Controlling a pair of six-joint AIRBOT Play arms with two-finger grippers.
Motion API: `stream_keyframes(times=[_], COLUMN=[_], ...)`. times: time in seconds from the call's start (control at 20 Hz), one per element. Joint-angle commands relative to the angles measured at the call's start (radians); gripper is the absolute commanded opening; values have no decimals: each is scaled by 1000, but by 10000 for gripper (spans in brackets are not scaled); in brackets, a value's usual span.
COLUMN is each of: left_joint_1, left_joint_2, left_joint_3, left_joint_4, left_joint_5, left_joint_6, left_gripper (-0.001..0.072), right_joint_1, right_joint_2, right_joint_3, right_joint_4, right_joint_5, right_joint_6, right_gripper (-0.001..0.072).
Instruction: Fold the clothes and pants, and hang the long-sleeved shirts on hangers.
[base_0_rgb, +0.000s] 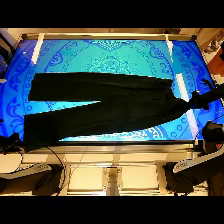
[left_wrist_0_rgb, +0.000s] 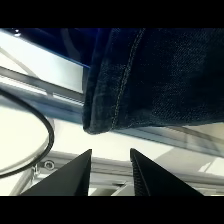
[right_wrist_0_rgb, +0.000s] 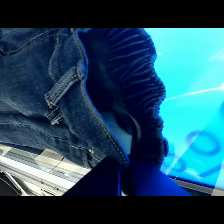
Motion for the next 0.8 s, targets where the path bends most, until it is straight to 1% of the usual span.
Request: stream_keyframes(times=[0.0,0.2,0.35,0.45,0.55,0.6,0.7,0.75], left_joint_1=[1,1,1,0,0,0,0,0], left_joint_2=[-26,-49,-61,-77,-93,-101,-104,-104], left_joint_3=[-16,-16,-17,-24,-37,-39,-38,-31], left_joint_4=[2,-26,-111,-143,-138,-134,-136,-136], left_joint_5=[42,80,107,105,82,60,21,-11], left_joint_6=[64,63,68,71,70,70,70,69], left_gripper=[402,414,413,411,411,390,31,25], right_joint_1=[26,40,40,40,40,40,40,40], right_joint_2=[1,1,1,1,1,1,1,1], right_joint_3=[0,0,0,0,0,0,0,0], right_joint_4=[-2,-2,-2,-2,-2,-2,0,-1], right_joint_5=[4,4,2,2,7,10,17,32], right_joint_6=[16,16,16,16,16,16,16,16], right_gripper=[24,24,24,24,24,24,24,24])
